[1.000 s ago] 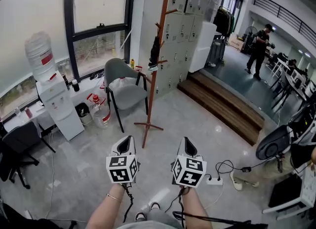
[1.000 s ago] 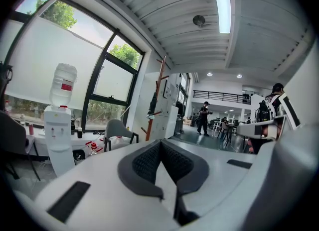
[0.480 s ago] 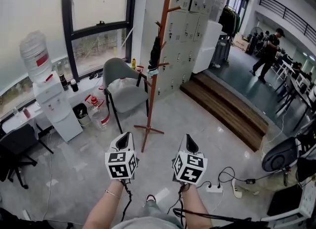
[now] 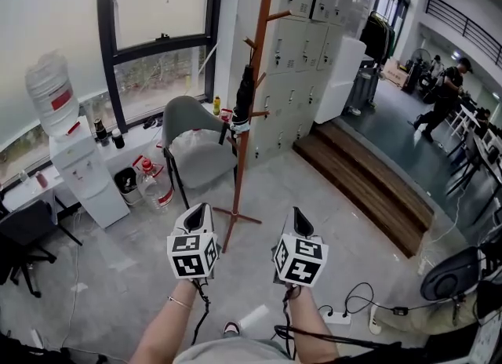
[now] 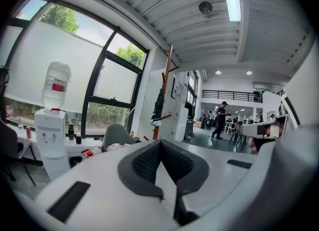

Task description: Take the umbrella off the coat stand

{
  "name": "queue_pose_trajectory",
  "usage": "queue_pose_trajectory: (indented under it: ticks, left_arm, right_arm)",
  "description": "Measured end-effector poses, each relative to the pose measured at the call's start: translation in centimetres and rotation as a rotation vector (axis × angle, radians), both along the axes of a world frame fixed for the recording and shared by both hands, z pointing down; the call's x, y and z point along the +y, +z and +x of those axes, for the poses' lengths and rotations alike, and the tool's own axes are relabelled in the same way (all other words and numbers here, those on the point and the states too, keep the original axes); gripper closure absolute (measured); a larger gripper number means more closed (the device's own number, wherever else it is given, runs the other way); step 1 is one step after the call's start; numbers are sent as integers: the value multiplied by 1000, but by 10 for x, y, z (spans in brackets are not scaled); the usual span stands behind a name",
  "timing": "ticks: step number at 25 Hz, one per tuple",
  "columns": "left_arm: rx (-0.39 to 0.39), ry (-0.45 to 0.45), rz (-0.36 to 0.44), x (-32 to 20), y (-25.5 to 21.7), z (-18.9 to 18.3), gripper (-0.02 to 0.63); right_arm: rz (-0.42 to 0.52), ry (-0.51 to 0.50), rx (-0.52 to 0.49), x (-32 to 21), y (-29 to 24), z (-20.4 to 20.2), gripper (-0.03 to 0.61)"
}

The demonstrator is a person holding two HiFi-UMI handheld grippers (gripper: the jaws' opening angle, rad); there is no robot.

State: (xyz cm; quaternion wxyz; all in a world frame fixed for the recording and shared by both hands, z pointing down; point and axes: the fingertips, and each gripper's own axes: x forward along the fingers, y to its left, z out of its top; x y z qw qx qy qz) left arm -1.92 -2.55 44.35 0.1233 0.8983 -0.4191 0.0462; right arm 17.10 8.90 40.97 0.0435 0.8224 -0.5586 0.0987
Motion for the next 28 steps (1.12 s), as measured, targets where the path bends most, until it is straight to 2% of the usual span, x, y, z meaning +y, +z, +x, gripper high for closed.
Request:
queue_pose_trajectory:
  ticks: [8, 18, 28]
  left_arm:
    - [-14, -47, 5, -36, 2, 23, 609]
    - [-38, -64, 2, -75, 12, 32, 610]
    - [-11, -28, 33, -165, 0, 65, 609]
  right_arm:
    - [3, -39, -11, -46, 2, 33, 574]
    - [-47, -67, -33, -88, 23, 45, 574]
    - [-15, -62, 16, -175, 3, 65, 574]
